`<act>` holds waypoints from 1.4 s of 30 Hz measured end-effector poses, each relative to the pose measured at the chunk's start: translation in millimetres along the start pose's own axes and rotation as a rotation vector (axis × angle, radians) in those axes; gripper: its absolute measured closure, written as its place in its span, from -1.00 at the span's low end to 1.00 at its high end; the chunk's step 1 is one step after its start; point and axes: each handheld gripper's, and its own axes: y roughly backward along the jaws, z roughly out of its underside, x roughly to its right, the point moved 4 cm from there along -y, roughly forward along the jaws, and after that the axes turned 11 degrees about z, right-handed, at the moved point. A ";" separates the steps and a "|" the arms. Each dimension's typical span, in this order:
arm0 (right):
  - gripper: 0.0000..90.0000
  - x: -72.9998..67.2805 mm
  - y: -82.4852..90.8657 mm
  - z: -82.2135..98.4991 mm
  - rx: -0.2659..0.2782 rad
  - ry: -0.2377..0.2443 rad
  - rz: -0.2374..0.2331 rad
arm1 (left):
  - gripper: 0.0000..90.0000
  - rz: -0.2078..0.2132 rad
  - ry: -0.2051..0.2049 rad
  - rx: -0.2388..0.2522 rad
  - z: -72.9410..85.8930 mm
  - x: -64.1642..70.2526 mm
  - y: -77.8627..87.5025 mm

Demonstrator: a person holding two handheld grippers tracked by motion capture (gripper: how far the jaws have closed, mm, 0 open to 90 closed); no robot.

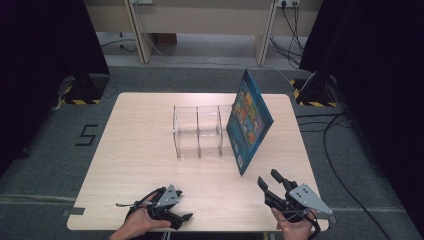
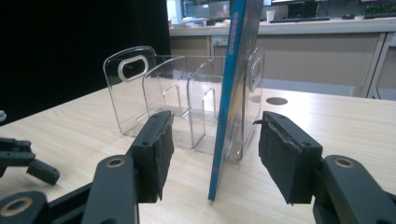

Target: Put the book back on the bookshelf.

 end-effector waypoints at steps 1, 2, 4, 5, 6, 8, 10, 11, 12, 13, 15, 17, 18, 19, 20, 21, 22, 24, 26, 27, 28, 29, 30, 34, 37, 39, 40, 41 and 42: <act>0.00 0.0 0.5 0.9 -0.002 0.004 0.001 | -0.68 0.000 0.000 0.000 0.0 0.0 0.0; 0.00 0.0 0.5 0.9 -0.002 0.004 0.001 | -0.68 0.000 0.000 0.000 0.0 0.0 0.0; 0.00 -1.4 2.4 3.4 -0.014 0.001 -0.011 | -0.68 0.000 0.000 -0.001 0.0 0.0 0.0; 0.00 -1.4 2.4 3.4 -0.014 0.001 -0.011 | -0.68 0.000 0.000 -0.001 0.0 0.0 0.0; 0.00 -1.8 3.8 5.8 -0.021 0.001 -0.014 | -0.68 0.000 0.000 -0.001 0.0 0.0 0.0; 0.00 -1.7 4.5 7.0 -0.025 0.000 -0.015 | -0.68 0.000 0.003 0.003 -0.1 0.2 -0.2; 0.00 -1.1 6.7 9.5 -0.035 -0.002 -0.016 | -0.68 0.000 0.002 0.003 -0.1 0.2 -0.2; 0.00 -1.1 6.7 9.5 -0.035 -0.002 -0.016 | -0.68 0.000 0.002 0.003 -0.1 0.2 -0.2; 0.00 -0.9 7.4 10.0 -0.036 -0.001 -0.016 | -0.68 0.000 0.002 0.003 -0.1 0.1 -0.2; 0.00 -0.7 9.5 10.9 -0.037 0.001 -0.018 | -0.68 0.000 0.002 0.002 -0.1 0.1 -0.1; 0.00 -0.8 11.2 12.2 -0.042 -0.001 -0.019 | -0.68 0.000 0.001 0.001 0.0 0.1 -0.1; 0.00 -0.5 13.1 13.5 -0.045 0.000 -0.021 | -0.68 0.000 0.000 0.000 0.0 0.0 0.0; 0.00 -0.3 13.7 13.9 -0.045 0.002 -0.021 | -0.68 0.000 0.000 0.000 0.0 0.0 0.0; 0.00 -0.6 14.7 14.8 -0.051 -0.001 -0.023 | -0.68 0.000 0.000 0.000 0.0 0.0 0.0; 0.00 -0.5 15.7 15.3 -0.055 0.001 -0.025 | -0.68 0.000 0.000 0.000 0.0 0.0 0.0; 0.00 -0.5 15.7 15.3 -0.055 0.001 -0.025 | -0.68 0.000 0.000 0.000 0.0 0.0 0.0; 0.00 -0.2 16.8 15.6 -0.054 0.003 -0.023 | -0.68 0.000 0.000 0.000 0.0 0.0 0.0; 0.00 1.4 20.1 16.8 -0.060 0.014 -0.018 | -0.68 0.000 0.000 0.000 0.0 0.0 0.0; 0.00 1.6 21.6 18.5 -0.069 0.010 -0.021 | -0.68 0.000 0.000 0.000 0.0 0.0 0.0; 0.00 2.2 22.5 19.5 -0.072 0.011 -0.021 | -0.68 0.000 -0.001 -0.001 0.0 0.0 0.0; 0.00 2.4 23.4 20.5 -0.080 0.007 -0.023 | -0.68 0.000 -0.001 -0.001 0.0 0.0 0.1; 0.00 3.0 24.0 21.3 -0.084 0.010 -0.022 | -0.68 0.000 -0.001 -0.001 0.0 -0.1 0.1; 0.00 3.0 24.0 21.3 -0.084 0.010 -0.022 | -0.68 0.000 -0.001 -0.001 0.0 -0.1 0.1; -0.02 4.0 25.6 26.2 -0.115 0.007 -0.025 | -0.68 0.000 0.000 -0.001 0.0 0.0 0.0; -0.05 3.8 25.6 30.1 -0.145 0.005 -0.031 | -0.68 0.000 0.000 -0.001 0.0 0.0 0.1; -0.05 3.2 25.8 33.1 -0.168 0.004 -0.036 | -0.68 0.000 -0.001 -0.002 0.0 0.0 0.1; -0.05 3.2 25.8 33.1 -0.168 0.004 -0.036 | -0.68 0.000 -0.001 -0.002 0.0 0.0 0.1; -0.06 2.9 25.8 35.7 -0.187 0.009 -0.042 | -0.68 0.000 -0.001 -0.001 0.0 -0.1 0.1; -0.06 2.8 25.8 36.7 -0.194 0.011 -0.045 | -0.68 0.000 -0.001 -0.001 0.0 -0.1 0.1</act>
